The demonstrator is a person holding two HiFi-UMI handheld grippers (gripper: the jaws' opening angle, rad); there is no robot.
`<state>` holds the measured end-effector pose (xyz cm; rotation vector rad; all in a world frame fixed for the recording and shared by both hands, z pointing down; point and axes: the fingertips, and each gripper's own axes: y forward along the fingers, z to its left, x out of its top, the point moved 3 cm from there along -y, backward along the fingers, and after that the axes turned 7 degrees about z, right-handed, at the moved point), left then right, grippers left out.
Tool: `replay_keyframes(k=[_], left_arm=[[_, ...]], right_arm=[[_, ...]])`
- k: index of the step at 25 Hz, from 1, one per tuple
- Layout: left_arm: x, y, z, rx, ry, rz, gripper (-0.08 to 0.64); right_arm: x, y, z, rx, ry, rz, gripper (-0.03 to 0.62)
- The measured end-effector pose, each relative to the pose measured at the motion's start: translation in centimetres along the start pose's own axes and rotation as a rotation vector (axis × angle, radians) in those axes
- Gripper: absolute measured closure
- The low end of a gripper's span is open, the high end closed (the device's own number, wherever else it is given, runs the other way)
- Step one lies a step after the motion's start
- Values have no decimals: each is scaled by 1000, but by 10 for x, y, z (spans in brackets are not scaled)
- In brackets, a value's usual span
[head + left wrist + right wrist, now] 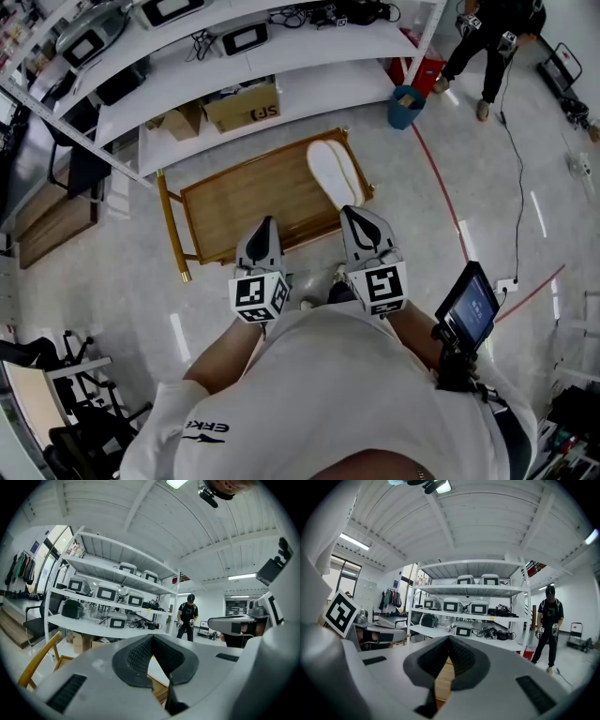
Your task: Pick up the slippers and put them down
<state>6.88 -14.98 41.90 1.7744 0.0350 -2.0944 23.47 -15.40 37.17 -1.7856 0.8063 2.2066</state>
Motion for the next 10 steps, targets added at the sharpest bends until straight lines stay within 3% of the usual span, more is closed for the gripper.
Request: replay_keyframes(k=[10], left_arm=[[-7,1,-1,-3,-8,4,557]], right_arm=[[-5,-1,2,0,-4,0,588]])
